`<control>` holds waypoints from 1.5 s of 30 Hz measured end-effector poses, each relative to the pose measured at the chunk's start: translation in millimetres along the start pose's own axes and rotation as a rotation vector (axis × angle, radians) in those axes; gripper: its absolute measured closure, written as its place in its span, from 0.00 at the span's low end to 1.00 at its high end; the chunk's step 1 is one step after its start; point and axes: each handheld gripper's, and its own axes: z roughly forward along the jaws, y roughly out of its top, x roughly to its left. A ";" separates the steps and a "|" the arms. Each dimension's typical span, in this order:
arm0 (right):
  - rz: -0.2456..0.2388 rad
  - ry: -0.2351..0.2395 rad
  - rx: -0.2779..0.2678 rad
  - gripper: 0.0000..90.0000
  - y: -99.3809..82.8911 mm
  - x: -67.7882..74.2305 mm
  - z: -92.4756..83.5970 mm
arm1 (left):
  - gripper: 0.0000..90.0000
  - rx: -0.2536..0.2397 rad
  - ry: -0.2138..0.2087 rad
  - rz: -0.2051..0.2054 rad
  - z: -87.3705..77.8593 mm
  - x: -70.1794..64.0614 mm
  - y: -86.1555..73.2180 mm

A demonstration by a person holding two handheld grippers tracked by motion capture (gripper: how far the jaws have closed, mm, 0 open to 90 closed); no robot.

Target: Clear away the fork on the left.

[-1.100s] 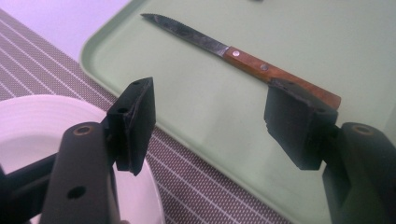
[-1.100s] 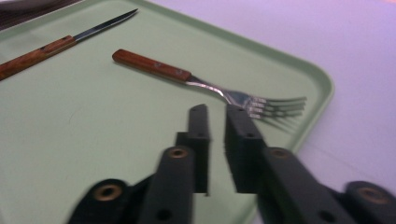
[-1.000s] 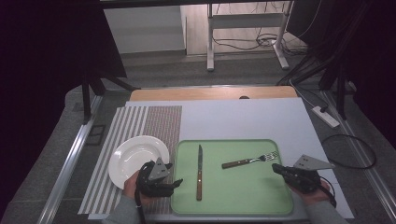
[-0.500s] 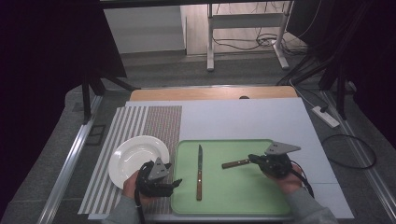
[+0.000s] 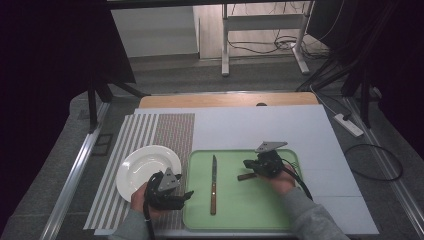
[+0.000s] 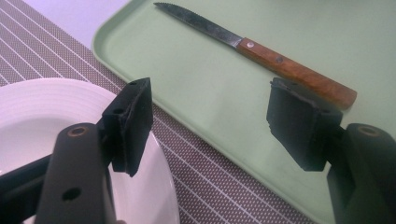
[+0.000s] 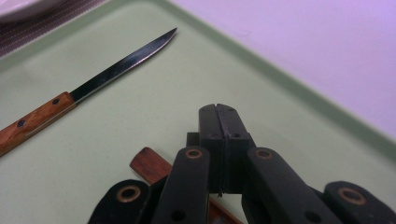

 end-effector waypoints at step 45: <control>0.006 0.027 0.111 1.00 -34.5 32.5 -32.6 | 0.34 0.020 -0.005 -0.018 1.3 3.5 -3.2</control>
